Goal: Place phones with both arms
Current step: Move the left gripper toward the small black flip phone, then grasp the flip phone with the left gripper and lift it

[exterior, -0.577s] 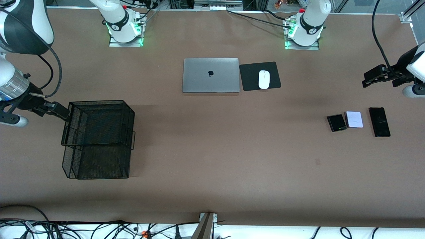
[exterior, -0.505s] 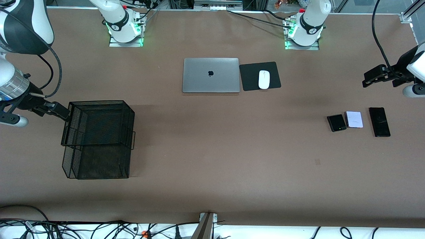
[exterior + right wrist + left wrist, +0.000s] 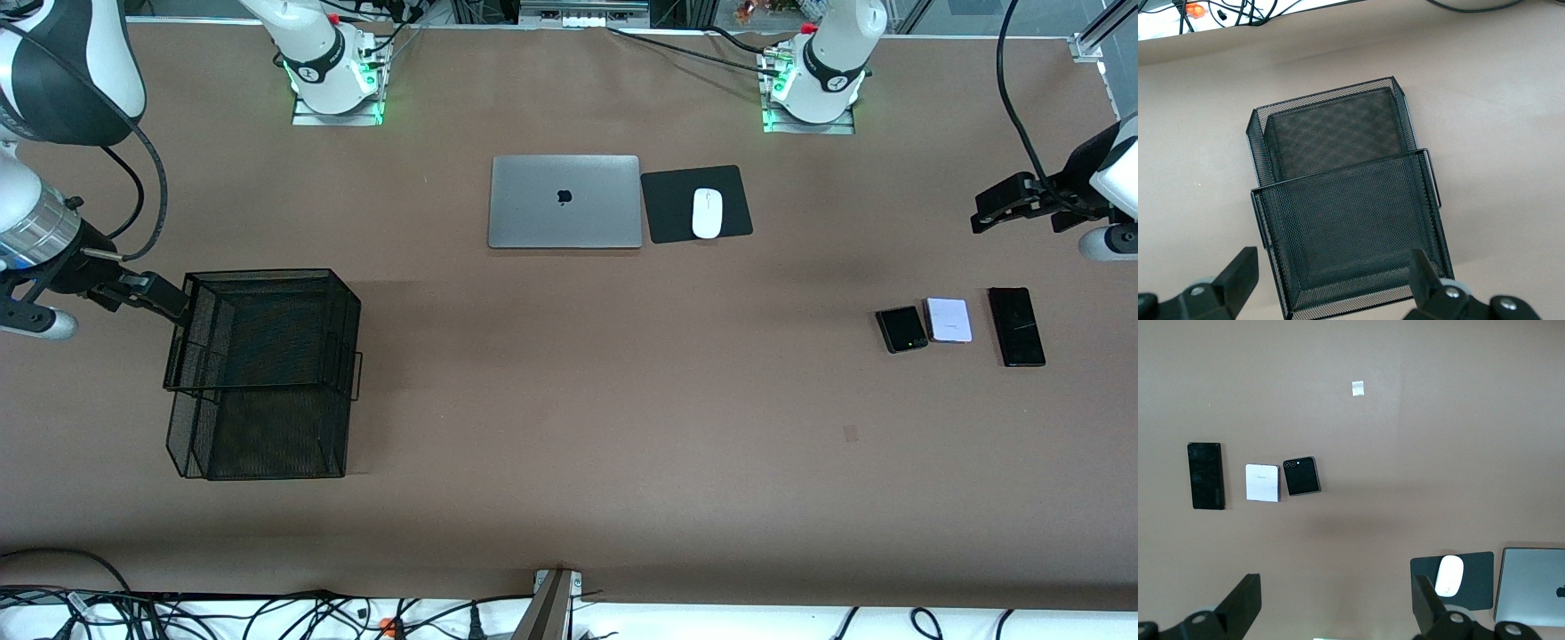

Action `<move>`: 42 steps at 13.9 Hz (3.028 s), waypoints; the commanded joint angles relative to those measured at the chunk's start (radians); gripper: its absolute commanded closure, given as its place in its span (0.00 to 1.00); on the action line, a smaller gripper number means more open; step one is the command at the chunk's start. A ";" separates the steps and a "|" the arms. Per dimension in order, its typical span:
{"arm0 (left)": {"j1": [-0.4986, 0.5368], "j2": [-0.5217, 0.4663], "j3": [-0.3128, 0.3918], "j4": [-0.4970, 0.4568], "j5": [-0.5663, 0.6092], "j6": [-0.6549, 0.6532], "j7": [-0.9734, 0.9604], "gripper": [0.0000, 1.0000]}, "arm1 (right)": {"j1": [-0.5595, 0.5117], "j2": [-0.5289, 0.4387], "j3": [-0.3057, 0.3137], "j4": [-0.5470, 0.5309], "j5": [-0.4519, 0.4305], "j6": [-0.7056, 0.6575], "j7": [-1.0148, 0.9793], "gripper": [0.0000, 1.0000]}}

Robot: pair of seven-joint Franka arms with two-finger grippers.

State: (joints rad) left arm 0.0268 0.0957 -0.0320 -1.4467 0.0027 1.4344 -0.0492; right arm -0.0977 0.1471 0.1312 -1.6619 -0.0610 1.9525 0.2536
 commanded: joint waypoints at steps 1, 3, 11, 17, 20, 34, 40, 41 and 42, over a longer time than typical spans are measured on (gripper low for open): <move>0.001 -0.008 0.014 -0.065 0.035 0.001 0.058 0.00 | 0.001 0.003 0.002 0.021 0.000 -0.020 -0.007 0.00; 0.030 0.011 0.015 -0.099 0.053 0.029 0.135 0.00 | 0.001 0.003 0.002 0.021 0.000 -0.020 -0.008 0.00; 0.145 0.208 0.015 -0.365 0.063 0.506 0.146 0.00 | 0.001 0.003 0.002 0.019 0.001 -0.021 -0.008 0.00; 0.186 0.262 0.015 -0.575 0.062 0.886 0.134 0.00 | 0.001 0.003 0.002 0.019 0.001 -0.021 -0.007 0.00; 0.211 0.286 0.014 -0.661 0.060 1.038 0.129 0.00 | 0.001 0.003 0.002 0.019 0.001 -0.023 -0.007 0.00; 0.205 0.352 0.003 -0.790 0.051 1.277 -0.086 0.00 | 0.001 0.003 0.004 0.019 0.001 -0.024 -0.002 0.00; 0.205 0.383 0.003 -0.794 0.051 1.305 -0.100 0.00 | 0.001 0.003 0.004 0.019 0.001 -0.024 0.000 0.00; 0.203 0.384 0.003 -0.794 0.051 1.305 -0.116 0.20 | 0.001 0.003 0.004 0.019 0.001 -0.024 0.000 0.00; 0.202 0.387 0.003 -0.793 0.051 1.305 -0.135 0.42 | 0.001 0.003 0.004 0.019 0.001 -0.024 0.000 0.00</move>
State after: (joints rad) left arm 0.2323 0.4734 -0.0276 -2.2319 0.0443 2.7235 -0.1463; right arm -0.0973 0.1471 0.1317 -1.6605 -0.0610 1.9458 0.2536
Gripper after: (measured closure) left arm 0.066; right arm 0.000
